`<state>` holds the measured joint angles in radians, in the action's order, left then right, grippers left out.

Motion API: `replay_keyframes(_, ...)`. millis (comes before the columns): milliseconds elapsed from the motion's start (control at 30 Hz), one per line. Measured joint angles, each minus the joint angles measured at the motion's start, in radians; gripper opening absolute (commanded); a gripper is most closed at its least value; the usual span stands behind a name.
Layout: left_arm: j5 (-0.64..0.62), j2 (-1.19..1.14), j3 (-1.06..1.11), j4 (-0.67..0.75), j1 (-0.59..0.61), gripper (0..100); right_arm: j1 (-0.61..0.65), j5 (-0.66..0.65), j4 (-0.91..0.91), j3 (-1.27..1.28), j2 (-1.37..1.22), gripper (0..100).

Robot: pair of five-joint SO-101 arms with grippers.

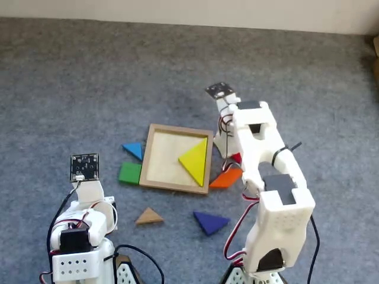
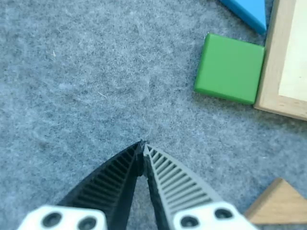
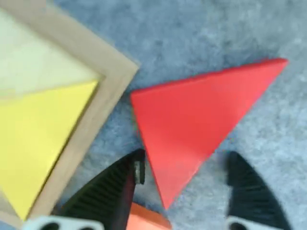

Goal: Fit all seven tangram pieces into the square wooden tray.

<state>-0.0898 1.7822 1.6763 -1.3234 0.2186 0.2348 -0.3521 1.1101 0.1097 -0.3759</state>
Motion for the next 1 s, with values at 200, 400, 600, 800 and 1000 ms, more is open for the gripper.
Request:
replay_keyframes(200, 0.0, 0.0, 0.0, 0.0, 0.0, 1, 0.0, 0.124, 0.0, -0.044, 0.0, 37.5)
replay_keyframes(400, 0.0, 0.0, 0.0, 0.0, 0.0, 1, 0.041, 0.209, 0.0, -0.072, -0.002, 37.5)
replay_keyframes(600, 0.0, 0.0, 0.0, 0.0, 0.0, 1, 0.075, 0.273, 0.0, -0.106, -0.002, 37.5)
replay_keyframes(800, 0.0, 0.0, 0.0, 0.0, 0.0, 1, 0.083, 0.301, -0.092, -0.107, -0.002, 37.5)
replay_keyframes(1000, 0.0, 0.0, 0.0, 0.0, 0.0, 1, 0.083, 0.304, -0.114, -0.107, -0.002, 37.5)
